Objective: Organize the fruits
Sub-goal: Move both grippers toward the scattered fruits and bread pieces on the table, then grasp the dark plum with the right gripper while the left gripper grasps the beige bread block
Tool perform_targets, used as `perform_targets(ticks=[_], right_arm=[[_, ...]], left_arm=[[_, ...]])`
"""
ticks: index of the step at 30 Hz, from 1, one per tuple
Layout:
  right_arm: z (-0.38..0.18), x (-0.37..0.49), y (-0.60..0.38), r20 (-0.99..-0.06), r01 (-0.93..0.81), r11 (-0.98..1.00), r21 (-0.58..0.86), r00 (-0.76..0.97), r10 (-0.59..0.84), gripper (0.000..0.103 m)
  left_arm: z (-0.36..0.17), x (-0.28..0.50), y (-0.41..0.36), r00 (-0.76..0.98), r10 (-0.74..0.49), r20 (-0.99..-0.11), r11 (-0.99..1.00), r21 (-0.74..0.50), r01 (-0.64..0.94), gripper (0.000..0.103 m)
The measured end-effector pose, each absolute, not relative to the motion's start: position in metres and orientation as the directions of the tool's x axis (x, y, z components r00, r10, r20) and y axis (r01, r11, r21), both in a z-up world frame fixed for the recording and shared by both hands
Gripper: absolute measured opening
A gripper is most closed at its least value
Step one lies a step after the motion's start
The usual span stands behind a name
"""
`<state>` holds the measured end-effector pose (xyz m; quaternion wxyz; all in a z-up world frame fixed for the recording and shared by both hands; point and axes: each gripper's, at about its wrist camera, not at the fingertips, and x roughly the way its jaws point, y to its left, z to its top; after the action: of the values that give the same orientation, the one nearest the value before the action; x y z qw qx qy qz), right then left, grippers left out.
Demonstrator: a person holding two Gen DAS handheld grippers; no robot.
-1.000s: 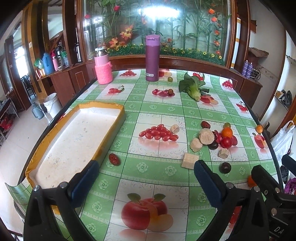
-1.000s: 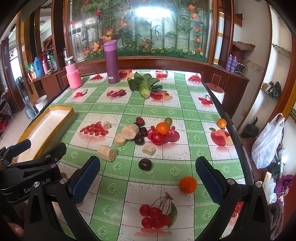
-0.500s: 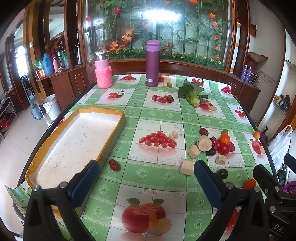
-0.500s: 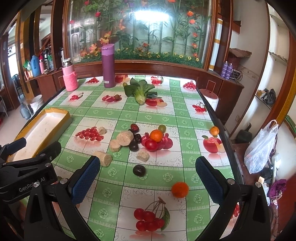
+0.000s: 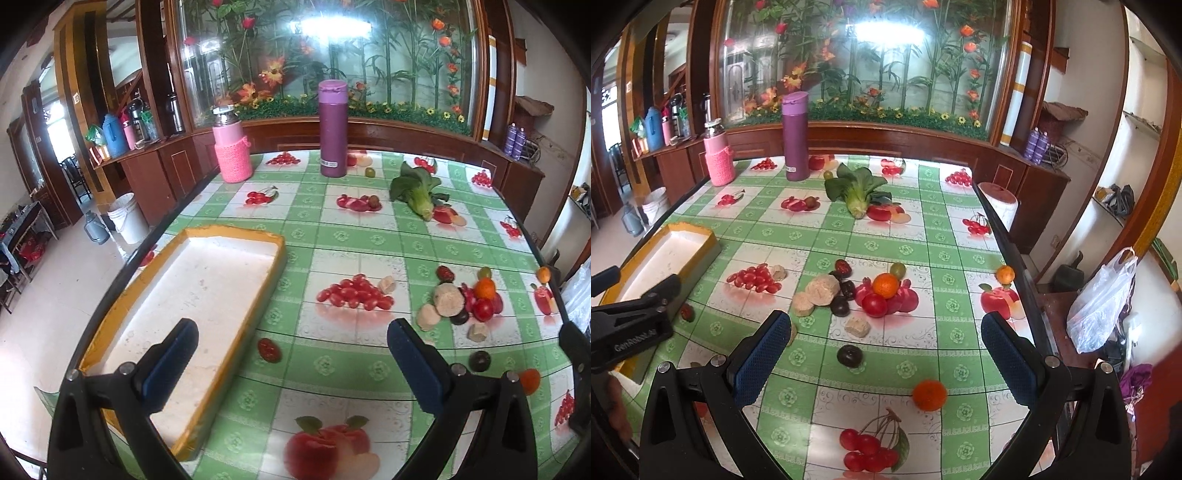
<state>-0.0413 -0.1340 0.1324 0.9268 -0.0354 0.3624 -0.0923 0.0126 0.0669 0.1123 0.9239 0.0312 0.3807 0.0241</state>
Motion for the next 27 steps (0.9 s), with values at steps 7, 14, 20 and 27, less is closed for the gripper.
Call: perform_targets(ticks=[7,14,20,27], right_arm=[[0.108,-0.023,-0.145,-0.745,0.086,0.987,-0.133,0.649,-0.157,0.103],[0.058,0.0,-0.148,-0.857,-0.045,0.992,-0.119,0.508,-0.08,0.103],[0.029,0.019,-0.15,-0.903,-0.082,0.994,-0.072,0.428,-0.03,0.097],[0.016,0.026,-0.14,-0.914,-0.142,0.987,-0.077,0.405,-0.013,0.053]], left_arm=[[0.096,0.029,0.075,0.642,0.065,-0.764,0.995,0.097,0.016,0.103],[0.069,0.031,0.05,0.526,0.012,-0.85,0.978,0.12,0.171,0.103],[0.058,0.035,0.029,0.477,0.006,-0.879,0.959,0.141,0.246,0.103],[0.046,0.044,0.01,0.425,0.037,-0.904,0.937,0.179,0.3,0.103]])
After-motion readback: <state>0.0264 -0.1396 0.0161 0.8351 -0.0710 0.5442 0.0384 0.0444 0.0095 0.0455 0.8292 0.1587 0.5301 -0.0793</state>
